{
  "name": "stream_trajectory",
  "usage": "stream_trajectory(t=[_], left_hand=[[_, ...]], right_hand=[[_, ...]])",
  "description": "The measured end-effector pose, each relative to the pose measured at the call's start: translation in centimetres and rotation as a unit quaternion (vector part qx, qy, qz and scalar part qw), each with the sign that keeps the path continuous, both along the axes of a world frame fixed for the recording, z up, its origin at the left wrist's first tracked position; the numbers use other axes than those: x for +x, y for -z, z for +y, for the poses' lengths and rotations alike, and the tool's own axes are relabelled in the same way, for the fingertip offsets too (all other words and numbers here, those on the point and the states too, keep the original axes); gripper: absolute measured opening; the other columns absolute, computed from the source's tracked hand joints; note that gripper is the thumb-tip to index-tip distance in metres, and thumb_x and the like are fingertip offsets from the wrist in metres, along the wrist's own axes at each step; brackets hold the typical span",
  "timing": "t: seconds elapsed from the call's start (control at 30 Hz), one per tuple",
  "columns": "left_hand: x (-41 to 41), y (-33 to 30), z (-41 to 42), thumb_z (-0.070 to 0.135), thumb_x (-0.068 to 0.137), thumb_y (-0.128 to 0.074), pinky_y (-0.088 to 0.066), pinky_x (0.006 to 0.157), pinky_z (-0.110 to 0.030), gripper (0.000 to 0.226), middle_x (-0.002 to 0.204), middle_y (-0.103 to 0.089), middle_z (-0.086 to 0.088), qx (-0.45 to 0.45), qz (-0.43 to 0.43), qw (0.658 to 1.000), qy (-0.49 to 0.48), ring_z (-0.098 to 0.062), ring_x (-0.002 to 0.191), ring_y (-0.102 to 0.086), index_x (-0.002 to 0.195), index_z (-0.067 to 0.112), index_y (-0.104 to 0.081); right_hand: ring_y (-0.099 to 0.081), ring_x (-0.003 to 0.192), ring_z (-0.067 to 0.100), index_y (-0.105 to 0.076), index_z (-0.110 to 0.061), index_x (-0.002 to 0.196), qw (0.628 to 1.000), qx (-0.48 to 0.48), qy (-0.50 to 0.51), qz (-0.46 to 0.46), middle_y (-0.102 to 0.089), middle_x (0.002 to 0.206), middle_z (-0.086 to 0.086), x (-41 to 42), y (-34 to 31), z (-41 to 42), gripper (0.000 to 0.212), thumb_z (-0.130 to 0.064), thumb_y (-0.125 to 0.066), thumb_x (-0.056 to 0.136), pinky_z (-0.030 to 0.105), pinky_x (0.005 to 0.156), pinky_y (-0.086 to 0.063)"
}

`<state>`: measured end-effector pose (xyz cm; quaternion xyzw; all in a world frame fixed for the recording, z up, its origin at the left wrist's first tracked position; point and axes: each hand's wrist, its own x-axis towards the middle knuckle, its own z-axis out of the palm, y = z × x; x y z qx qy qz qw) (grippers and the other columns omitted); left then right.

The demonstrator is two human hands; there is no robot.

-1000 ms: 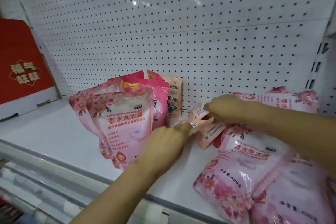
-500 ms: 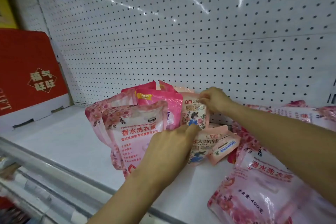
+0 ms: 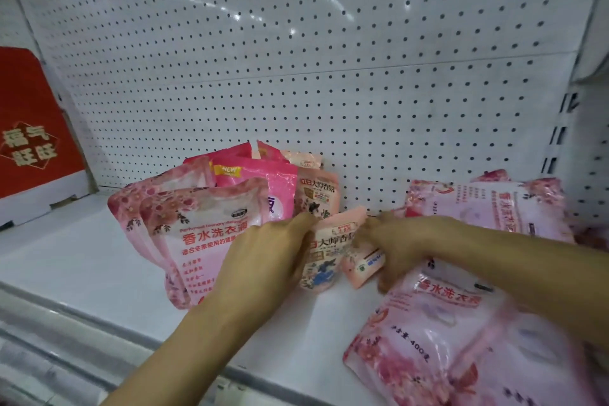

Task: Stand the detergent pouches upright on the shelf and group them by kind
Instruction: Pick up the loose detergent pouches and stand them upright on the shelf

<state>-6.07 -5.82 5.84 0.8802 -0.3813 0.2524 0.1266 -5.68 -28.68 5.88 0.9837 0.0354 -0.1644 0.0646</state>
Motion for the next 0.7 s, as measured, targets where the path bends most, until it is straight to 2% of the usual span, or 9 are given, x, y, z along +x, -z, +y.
stream_trajectory(t=[0.03,0.1,0.13,0.17,0.23,0.37,0.53,0.6,0.7], left_hand=[[0.1,0.0,-0.1,0.031,0.101,-0.041,-0.052,0.064,-0.040,0.018,0.092,-0.072,-0.003,0.001,-0.002,1.000,-0.001,-0.034,0.077,-0.067,0.110,0.025,-0.055],[0.2,0.1,-0.1,0.029,0.101,-0.042,-0.053,0.063,-0.041,0.018,0.089,-0.072,-0.003,-0.007,-0.003,1.000,0.002,-0.033,0.074,-0.067,0.110,0.024,-0.057],[0.2,0.1,-0.1,0.028,0.100,-0.044,-0.053,0.062,-0.041,0.017,0.088,-0.073,-0.003,-0.013,-0.003,1.000,0.003,-0.032,0.073,-0.067,0.109,0.023,-0.058],[0.3,0.1,-0.1,0.027,0.100,-0.045,-0.053,0.062,-0.041,0.016,0.087,-0.073,-0.002,-0.019,-0.001,1.000,0.002,-0.031,0.073,-0.067,0.108,0.023,-0.058],[0.3,0.2,-0.1,0.028,0.101,-0.044,-0.053,0.063,-0.041,0.017,0.087,-0.072,-0.002,-0.026,0.003,1.000,-0.007,-0.030,0.073,-0.067,0.109,0.023,-0.058],[0.5,0.2,-0.7,0.024,0.100,-0.045,-0.054,0.069,-0.042,0.016,0.094,-0.072,-0.004,-0.009,0.007,0.999,-0.045,-0.031,0.080,-0.067,0.112,0.024,-0.055],[0.6,-0.5,-2.0,0.019,0.099,-0.045,-0.056,0.071,-0.040,0.018,0.098,-0.070,-0.003,0.051,-0.005,0.995,-0.085,-0.032,0.086,-0.069,0.116,0.024,-0.051],[0.9,-1.0,-3.0,0.013,0.098,-0.048,-0.057,0.069,-0.039,0.016,0.093,-0.070,-0.002,0.054,-0.016,0.995,-0.077,-0.031,0.083,-0.070,0.112,0.022,-0.051],[1.9,-2.2,-4.9,0.008,0.097,-0.049,-0.059,0.067,-0.038,0.019,0.089,-0.069,-0.001,0.078,-0.046,0.993,-0.072,-0.026,0.079,-0.071,0.112,0.019,-0.054]], right_hand=[[-0.052,0.114,0.022,-0.049,-0.026,0.134,0.999,-0.007,-0.028,-0.023,-0.053,0.127,-0.003,0.0,0.8,0.0,0.060,-0.034,-0.073,0.079,0.037,0.096,-0.048],[-0.058,0.086,0.022,-0.062,-0.022,0.099,0.992,-0.028,-0.069,-0.102,-0.059,0.088,-0.004,0.6,1.2,-0.6,0.012,-0.022,-0.061,0.087,0.030,0.074,-0.050],[-0.055,0.076,0.022,-0.058,-0.022,0.081,0.986,-0.047,-0.075,-0.140,-0.051,0.074,-0.006,1.1,0.8,-1.1,0.009,-0.017,-0.056,0.088,0.029,0.063,-0.045],[-0.053,0.071,0.021,-0.050,-0.021,0.070,0.980,-0.063,-0.074,-0.172,-0.045,0.067,-0.006,1.6,0.1,-1.7,0.019,-0.013,-0.054,0.087,0.028,0.056,-0.039],[-0.049,0.068,0.021,-0.040,-0.020,0.062,0.972,-0.031,-0.040,-0.231,-0.043,0.066,-0.004,3.0,-1.5,-3.2,0.030,-0.011,-0.051,0.089,0.029,0.056,-0.035],[-0.050,0.065,0.024,-0.050,-0.010,0.066,0.926,0.131,0.048,-0.350,-0.055,0.070,0.006,6.0,-3.6,-6.0,0.030,-0.014,-0.046,0.096,0.032,0.059,-0.037],[-0.057,0.067,0.024,-0.063,-0.011,0.073,0.903,0.181,0.101,-0.376,-0.062,0.072,0.004,8.2,-3.6,-5.9,0.026,-0.013,-0.051,0.096,0.029,0.059,-0.042],[-0.062,0.078,0.024,-0.070,-0.010,0.093,0.903,0.195,0.117,-0.365,-0.068,0.089,0.007,8.6,-3.9,-5.6,0.017,-0.015,-0.054,0.095,0.033,0.068,-0.051],[-0.063,0.095,0.025,-0.065,-0.011,0.117,0.906,0.211,0.137,-0.341,-0.067,0.115,0.010,8.3,-4.4,-5.3,0.028,-0.009,-0.057,0.091,0.038,0.082,-0.054]])
